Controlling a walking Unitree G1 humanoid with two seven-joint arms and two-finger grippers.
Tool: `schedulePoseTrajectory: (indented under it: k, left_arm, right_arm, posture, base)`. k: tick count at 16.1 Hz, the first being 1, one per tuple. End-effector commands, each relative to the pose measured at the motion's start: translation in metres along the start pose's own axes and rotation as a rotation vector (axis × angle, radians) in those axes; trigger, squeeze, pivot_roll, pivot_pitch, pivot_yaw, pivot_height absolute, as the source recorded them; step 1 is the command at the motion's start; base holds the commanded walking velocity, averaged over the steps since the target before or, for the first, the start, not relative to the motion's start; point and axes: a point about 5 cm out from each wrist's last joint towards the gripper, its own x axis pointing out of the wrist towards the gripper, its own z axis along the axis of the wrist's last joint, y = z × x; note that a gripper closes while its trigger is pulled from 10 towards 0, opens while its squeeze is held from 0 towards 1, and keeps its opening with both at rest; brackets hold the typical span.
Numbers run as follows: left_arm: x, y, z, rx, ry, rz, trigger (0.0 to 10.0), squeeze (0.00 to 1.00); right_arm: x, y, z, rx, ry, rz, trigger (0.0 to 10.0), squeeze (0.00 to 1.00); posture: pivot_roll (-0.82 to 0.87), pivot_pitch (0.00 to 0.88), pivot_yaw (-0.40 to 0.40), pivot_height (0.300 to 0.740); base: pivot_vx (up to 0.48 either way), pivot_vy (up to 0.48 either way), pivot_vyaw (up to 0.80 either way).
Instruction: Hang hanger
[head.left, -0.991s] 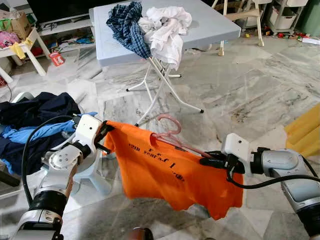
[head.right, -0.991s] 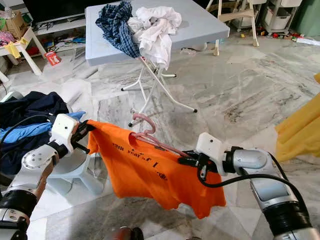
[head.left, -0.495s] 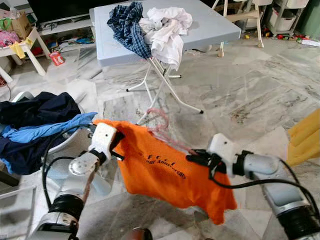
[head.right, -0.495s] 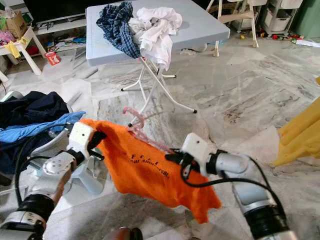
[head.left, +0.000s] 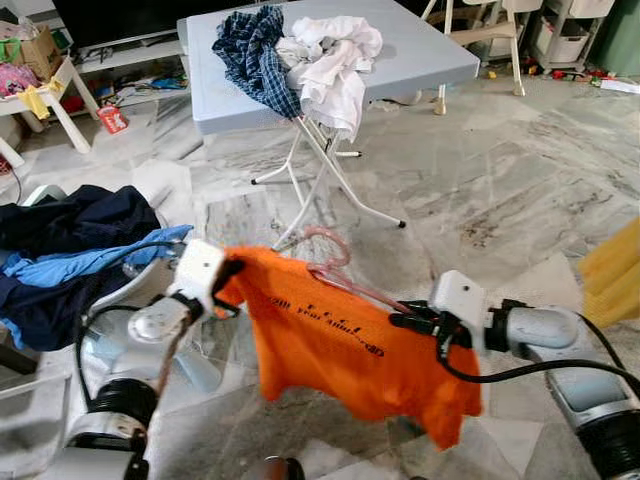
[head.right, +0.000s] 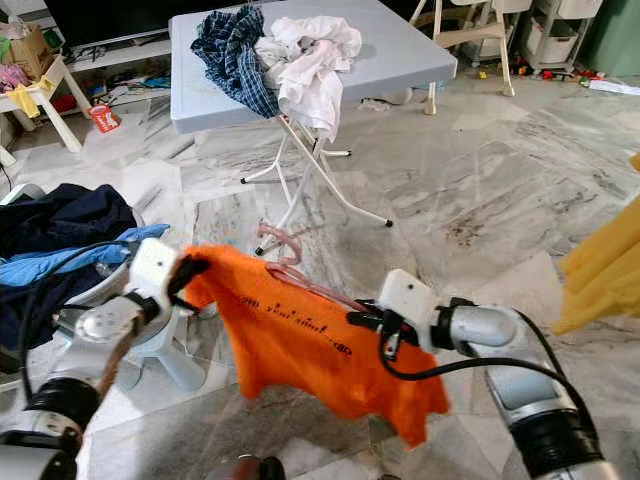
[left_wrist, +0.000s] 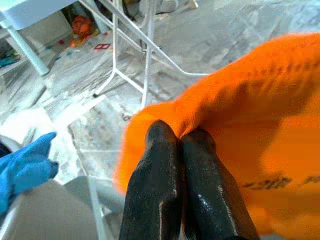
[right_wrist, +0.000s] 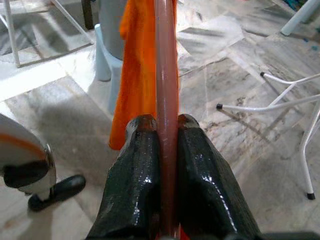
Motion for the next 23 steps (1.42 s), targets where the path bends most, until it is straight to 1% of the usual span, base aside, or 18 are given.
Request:
schedulePoseTrajectory:
  k: [1, 2, 3, 5, 6, 7, 11, 13, 15, 17, 18, 19, 21, 23]
  left_arm:
    - [-0.001, 0.011, 0.004, 0.013, -0.011, 0.021, 0.0, 0.0]
    - [-0.002, 0.01, 0.004, 0.021, -0.01, 0.007, 2.4, 0.0]
    - [-0.002, 0.006, 0.005, 0.047, -0.011, -0.042, 10.0, 0.0]
    - [-0.004, 0.005, 0.004, 0.065, -0.011, -0.08, 10.0, 0.0]
    - [-0.006, 0.006, 0.003, 0.081, -0.01, -0.087, 10.0, 0.18]
    - [-0.008, 0.008, 0.003, 0.095, -0.011, -0.092, 10.0, 1.0]
    - [-0.011, 0.012, 0.0, 0.082, 0.003, -0.092, 10.0, 1.0]
    - [-0.011, 0.01, 0.001, 0.107, -0.001, -0.106, 10.0, 1.0]
    - [-0.012, 0.008, 0.005, 0.157, -0.006, -0.164, 10.0, 1.0]
    - [-0.013, 0.009, 0.009, 0.194, -0.01, -0.196, 10.0, 1.0]
    - [-0.014, 0.008, 0.013, 0.211, -0.012, -0.241, 10.0, 1.0]
    - [-0.016, 0.007, 0.015, 0.216, -0.013, -0.288, 10.0, 1.0]
    - [-0.023, -0.001, 0.017, 0.208, -0.009, -0.439, 10.0, 1.0]
    - [-0.023, -0.001, 0.02, 0.212, -0.024, -0.445, 10.0, 1.0]
  right_arm:
    - [-0.004, -0.006, 0.007, -0.028, -0.022, -0.001, 10.0, 0.0]
    - [-0.005, -0.007, 0.007, -0.032, -0.02, 0.006, 10.0, 0.0]
    - [-0.005, -0.008, 0.008, -0.035, -0.019, 0.011, 10.0, 0.0]
    - [-0.005, -0.01, 0.009, -0.039, -0.017, 0.015, 10.0, 0.0]
    - [-0.005, -0.011, 0.008, -0.04, -0.015, 0.016, 10.0, 0.0]
    - [-0.005, -0.011, 0.008, -0.042, -0.015, 0.022, 10.0, 0.0]
    - [-0.005, -0.012, 0.009, -0.049, -0.013, 0.03, 10.0, 0.0]
    - [-0.005, -0.013, 0.009, -0.055, -0.01, 0.037, 10.0, 0.0]
    - [-0.006, -0.014, 0.008, -0.058, -0.005, 0.041, 10.0, 0.0]
    - [-0.006, -0.015, 0.008, -0.06, -0.002, 0.042, 10.0, 0.0]
    - [-0.007, -0.015, 0.008, -0.063, 0.001, 0.041, 10.0, 0.0]
    - [-0.006, -0.015, 0.008, -0.064, 0.002, 0.041, 10.0, 0.0]
    - [-0.003, -0.014, 0.008, -0.073, 0.009, 0.047, 10.0, 0.0]
    - [-0.003, -0.013, 0.008, -0.076, 0.007, 0.054, 10.0, 0.0]
  posture:
    - [-0.07, 0.047, 0.093, 0.74]
    - [-0.07, 0.046, 0.093, 0.74]
    - [-0.07, 0.046, 0.092, 0.74]
    - [-0.07, 0.045, 0.09, 0.74]
    - [-0.07, 0.045, 0.089, 0.74]
    - [-0.06, 0.044, 0.089, 0.74]
    - [-0.06, 0.045, 0.091, 0.74]
    - [-0.07, 0.045, 0.09, 0.74]
    - [-0.07, 0.046, 0.089, 0.74]
    - [-0.07, 0.048, 0.087, 0.74]
    - [-0.07, 0.049, 0.086, 0.74]
    - [-0.07, 0.049, 0.085, 0.74]
    - [-0.07, 0.049, 0.086, 0.74]
    - [-0.07, 0.051, 0.088, 0.74]
  base:
    - [0.0, 0.0, 0.0]
    - [0.0, 0.0, 0.0]
    - [0.0, 0.0, 0.0]
    - [0.0, 0.0, 0.0]
    - [0.0, 0.0, 0.0]
    - [0.0, 0.0, 0.0]
    - [0.0, 0.0, 0.0]
    - [0.0, 0.0, 0.0]
    - [0.0, 0.0, 0.0]
    - [0.0, 0.0, 0.0]
    - [0.0, 0.0, 0.0]
    - [0.0, 0.0, 0.0]
    - [0.0, 0.0, 0.0]
    - [0.0, 0.0, 0.0]
